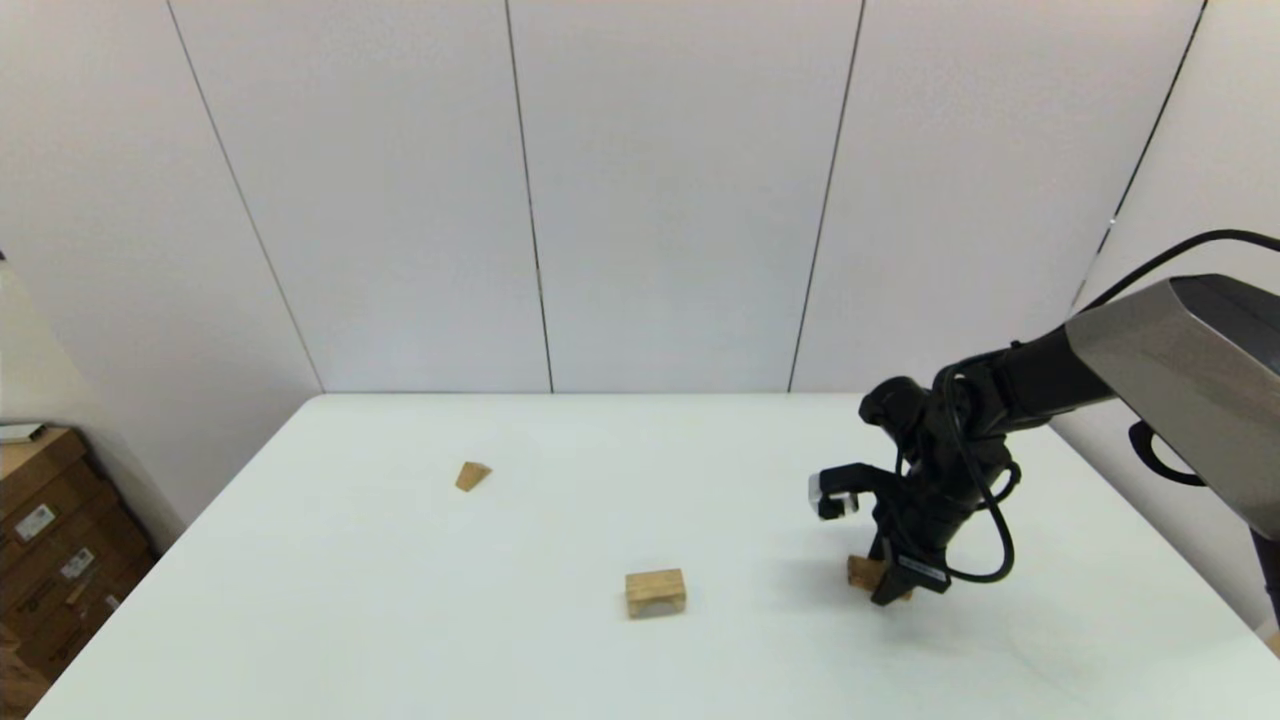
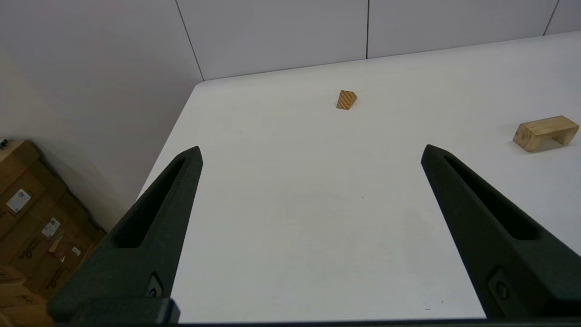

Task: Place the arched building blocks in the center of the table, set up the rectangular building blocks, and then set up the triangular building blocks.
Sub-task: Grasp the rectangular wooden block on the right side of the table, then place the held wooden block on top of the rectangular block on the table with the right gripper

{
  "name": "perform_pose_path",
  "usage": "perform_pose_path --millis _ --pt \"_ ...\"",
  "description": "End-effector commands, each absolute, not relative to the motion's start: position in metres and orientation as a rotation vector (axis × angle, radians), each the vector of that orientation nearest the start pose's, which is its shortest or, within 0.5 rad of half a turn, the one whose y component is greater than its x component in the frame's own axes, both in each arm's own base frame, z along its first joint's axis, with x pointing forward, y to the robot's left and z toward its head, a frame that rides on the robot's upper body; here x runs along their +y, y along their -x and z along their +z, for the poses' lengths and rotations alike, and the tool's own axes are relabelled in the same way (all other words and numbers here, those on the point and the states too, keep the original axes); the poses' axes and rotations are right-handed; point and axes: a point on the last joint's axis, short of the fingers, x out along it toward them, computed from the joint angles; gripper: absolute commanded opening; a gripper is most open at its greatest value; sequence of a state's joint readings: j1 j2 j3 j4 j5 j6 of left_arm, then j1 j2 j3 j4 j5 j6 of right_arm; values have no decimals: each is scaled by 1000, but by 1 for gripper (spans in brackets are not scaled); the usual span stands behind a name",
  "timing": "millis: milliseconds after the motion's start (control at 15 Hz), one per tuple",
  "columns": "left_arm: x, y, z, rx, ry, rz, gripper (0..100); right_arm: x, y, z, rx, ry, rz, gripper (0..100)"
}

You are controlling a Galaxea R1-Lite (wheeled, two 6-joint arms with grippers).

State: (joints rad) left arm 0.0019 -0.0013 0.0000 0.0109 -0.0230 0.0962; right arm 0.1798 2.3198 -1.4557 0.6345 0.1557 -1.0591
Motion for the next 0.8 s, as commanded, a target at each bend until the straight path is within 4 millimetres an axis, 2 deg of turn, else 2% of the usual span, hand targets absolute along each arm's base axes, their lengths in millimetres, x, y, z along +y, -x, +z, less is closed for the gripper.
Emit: perform_pose_path --millis 67,333,533,800 --pt "-1 23 74 10 -96 -20 100 72 -376 36 1204 861 1038 0" --pt "-1 23 74 10 -97 -22 100 73 -376 45 1180 868 1027 0" --pt "-1 23 74 10 -96 -20 100 79 -373 67 1122 890 1012 0" --pt "-1 23 74 10 -97 -22 100 110 -361 101 1094 875 1008 0"
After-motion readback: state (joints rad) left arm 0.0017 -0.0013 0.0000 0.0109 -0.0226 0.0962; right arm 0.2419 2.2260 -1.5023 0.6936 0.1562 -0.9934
